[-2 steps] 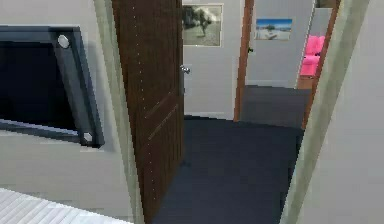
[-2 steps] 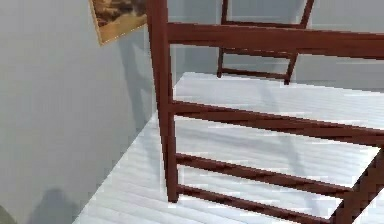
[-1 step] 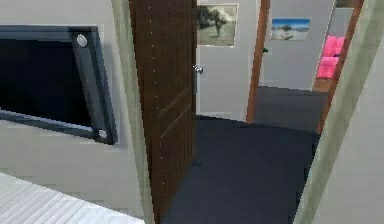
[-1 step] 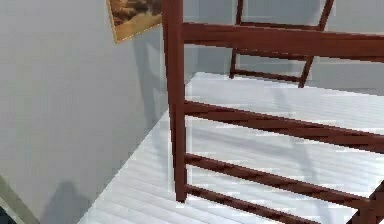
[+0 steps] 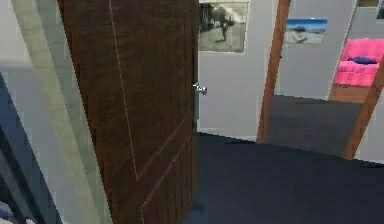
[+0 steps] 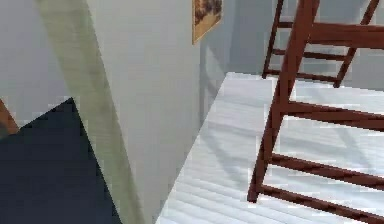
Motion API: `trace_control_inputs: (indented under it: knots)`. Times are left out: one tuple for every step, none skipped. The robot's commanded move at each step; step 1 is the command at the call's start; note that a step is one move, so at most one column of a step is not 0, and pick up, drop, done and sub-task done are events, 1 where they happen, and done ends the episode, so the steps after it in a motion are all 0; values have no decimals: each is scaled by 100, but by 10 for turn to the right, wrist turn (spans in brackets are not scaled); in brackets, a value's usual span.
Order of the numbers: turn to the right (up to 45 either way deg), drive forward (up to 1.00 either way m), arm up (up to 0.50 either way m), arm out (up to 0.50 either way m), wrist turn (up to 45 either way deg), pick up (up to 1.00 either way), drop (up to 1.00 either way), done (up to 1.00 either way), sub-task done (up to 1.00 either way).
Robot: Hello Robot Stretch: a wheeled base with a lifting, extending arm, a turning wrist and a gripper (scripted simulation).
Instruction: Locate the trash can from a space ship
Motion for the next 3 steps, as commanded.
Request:
trace_control_inputs:
  knots:
    - [150, 0, 0, 0, 0, 0, 0, 0, 0]
    - [0, 75, 0, 0, 0, 0, 0, 0, 0]
    - [240, 0, 0, 0, 0, 0, 0, 0, 0]
